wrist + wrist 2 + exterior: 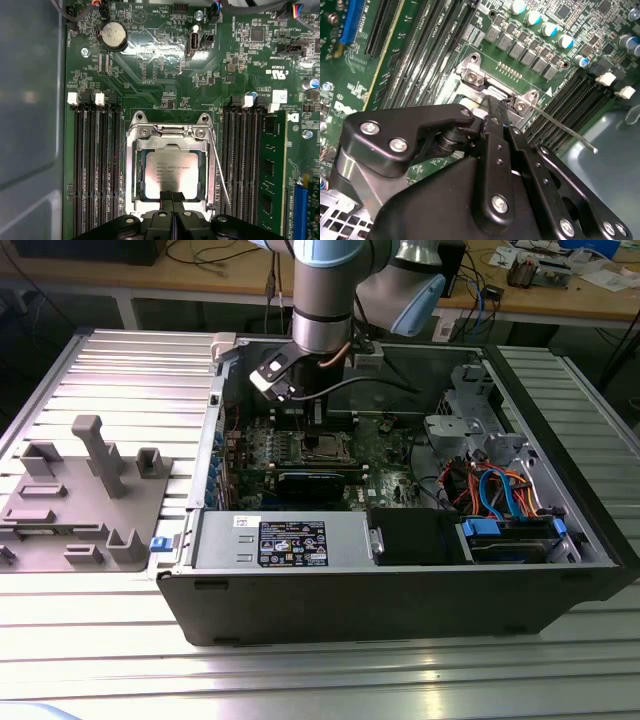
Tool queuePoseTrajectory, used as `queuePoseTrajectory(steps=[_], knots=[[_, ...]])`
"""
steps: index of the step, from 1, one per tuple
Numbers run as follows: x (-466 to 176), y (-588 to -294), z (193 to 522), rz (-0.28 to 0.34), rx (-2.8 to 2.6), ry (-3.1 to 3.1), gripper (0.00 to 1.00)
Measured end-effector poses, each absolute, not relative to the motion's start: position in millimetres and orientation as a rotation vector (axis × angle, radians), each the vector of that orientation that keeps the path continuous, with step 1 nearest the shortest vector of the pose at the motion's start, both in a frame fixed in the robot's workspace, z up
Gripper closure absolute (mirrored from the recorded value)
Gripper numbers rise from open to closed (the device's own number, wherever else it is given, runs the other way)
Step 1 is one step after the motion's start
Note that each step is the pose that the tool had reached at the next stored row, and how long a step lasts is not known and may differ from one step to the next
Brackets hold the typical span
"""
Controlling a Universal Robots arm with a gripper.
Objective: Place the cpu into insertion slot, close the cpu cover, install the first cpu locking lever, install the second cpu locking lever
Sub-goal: 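Close the cpu cover, then install the first cpu locking lever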
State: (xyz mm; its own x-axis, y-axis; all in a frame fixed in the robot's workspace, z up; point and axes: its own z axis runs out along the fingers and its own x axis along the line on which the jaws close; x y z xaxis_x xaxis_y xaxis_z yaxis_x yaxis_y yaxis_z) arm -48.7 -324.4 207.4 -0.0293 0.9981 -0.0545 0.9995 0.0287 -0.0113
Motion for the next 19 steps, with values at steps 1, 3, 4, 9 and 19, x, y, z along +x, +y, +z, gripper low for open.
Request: queuePoseTrajectory(steps=[1,3,4,9,19], knots=[[-48.8,-324.4,207.0,-0.073,2.167,2.231,0.89],[-49.1,-324.3,208.3,-0.073,2.167,2.230,0.89],[-49.2,-324.2,210.6,-0.075,2.166,2.230,0.89],[-28.7,-323.5,210.6,-0.105,2.151,2.214,0.89],[-28.7,-321.9,212.1,-0.120,2.136,2.197,0.89]])
